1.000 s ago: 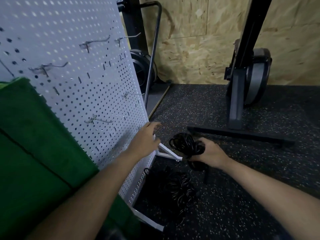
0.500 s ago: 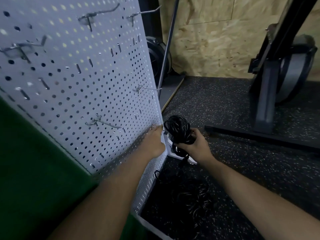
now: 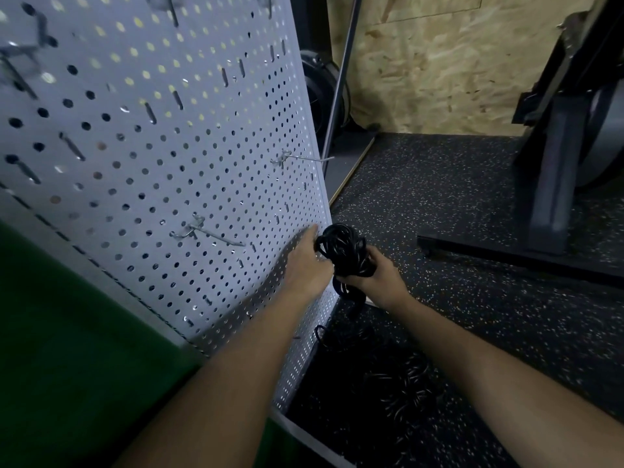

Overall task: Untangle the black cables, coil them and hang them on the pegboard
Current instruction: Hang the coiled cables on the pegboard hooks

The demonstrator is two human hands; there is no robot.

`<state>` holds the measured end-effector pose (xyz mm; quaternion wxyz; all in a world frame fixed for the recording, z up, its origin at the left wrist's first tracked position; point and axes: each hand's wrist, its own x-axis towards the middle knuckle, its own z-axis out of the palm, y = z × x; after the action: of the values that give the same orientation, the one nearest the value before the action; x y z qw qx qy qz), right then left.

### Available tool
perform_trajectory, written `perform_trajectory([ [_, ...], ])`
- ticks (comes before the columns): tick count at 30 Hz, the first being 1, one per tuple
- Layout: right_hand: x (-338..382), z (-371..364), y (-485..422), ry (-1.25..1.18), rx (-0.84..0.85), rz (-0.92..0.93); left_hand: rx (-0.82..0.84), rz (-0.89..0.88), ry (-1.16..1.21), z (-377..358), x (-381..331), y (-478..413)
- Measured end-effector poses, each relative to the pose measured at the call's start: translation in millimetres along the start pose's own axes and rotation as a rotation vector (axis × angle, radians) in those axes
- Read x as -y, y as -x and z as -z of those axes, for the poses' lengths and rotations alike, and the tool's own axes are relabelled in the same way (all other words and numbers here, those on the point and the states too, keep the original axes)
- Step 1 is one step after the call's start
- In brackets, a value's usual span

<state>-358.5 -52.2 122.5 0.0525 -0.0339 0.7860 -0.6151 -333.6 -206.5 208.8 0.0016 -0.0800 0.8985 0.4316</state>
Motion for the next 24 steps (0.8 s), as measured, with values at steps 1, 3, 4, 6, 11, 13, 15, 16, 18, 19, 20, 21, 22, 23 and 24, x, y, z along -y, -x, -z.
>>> perform_trajectory([
  [1, -1.4, 0.4, -2.5, -0.005, 0.018, -0.017, 0.008, -0.002, -0.008, -0.7, 1.1, -0.5],
  [3, -6.8, -1.9, -8.6, -0.024, 0.062, -0.045, 0.015, 0.006, -0.005, -1.3, 2.7, -1.2],
  [4, -9.6, -4.3, -12.1, -0.038, 0.085, -0.066, 0.012, 0.014, 0.014, -1.8, 3.0, -2.2],
  [6, -5.7, -9.2, -16.6, -0.069, 0.13, -0.095, 0.009, 0.045, 0.047, -2.6, 3.5, -3.8],
  [11, 4.6, -19.7, -25.4, -0.094, 0.15, -0.109, -0.069, 0.031, 0.043, -2.9, 4.1, -3.7],
  [13, -4.6, -22.7, -26.4, -0.042, 0.154, -0.109, -0.126, 0.011, 0.073, -1.5, 4.7, -4.5],
  [15, -10.9, -23.1, -24.0, -0.008, 0.141, -0.113, -0.128, 0.009, 0.1, -1.7, 5.9, -5.7],
  [16, -11.4, -22.8, -22.1, -0.001, 0.121, -0.106, -0.116, 0.003, 0.091, -2.5, 6.6, -5.4],
  [18, -11.8, -22.0, -20.5, 0.012, 0.076, -0.099, -0.108, -0.01, 0.066, -3.3, 7.4, -4.0],
  [19, -10.6, -21.6, -17.7, 0.027, 0.07, -0.098, -0.114, -0.015, 0.066, -3.3, 8.4, -3.8],
  [20, -10.1, -20.8, -15.2, 0.043, 0.063, -0.098, -0.12, -0.022, 0.072, -3.3, 9.1, -3.9],
  [21, -9.3, -19.3, -12.1, 0.055, 0.055, -0.098, -0.126, -0.031, 0.076, -3.5, 10.6, -3.6],
  [22, -8.3, -17.4, -8.3, 0.057, 0.049, -0.098, -0.129, -0.039, 0.075, -3.3, 11.8, -2.2],
  [23, -8.2, -14.8, -4.8, 0.061, 0.049, -0.096, -0.129, -0.049, 0.067, -2.6, 11.8, -0.7],
  [24, -7.5, -11.5, -0.6, 0.061, 0.054, -0.099, -0.124, -0.054, 0.054, -1.8, 11.1, 1.3],
])
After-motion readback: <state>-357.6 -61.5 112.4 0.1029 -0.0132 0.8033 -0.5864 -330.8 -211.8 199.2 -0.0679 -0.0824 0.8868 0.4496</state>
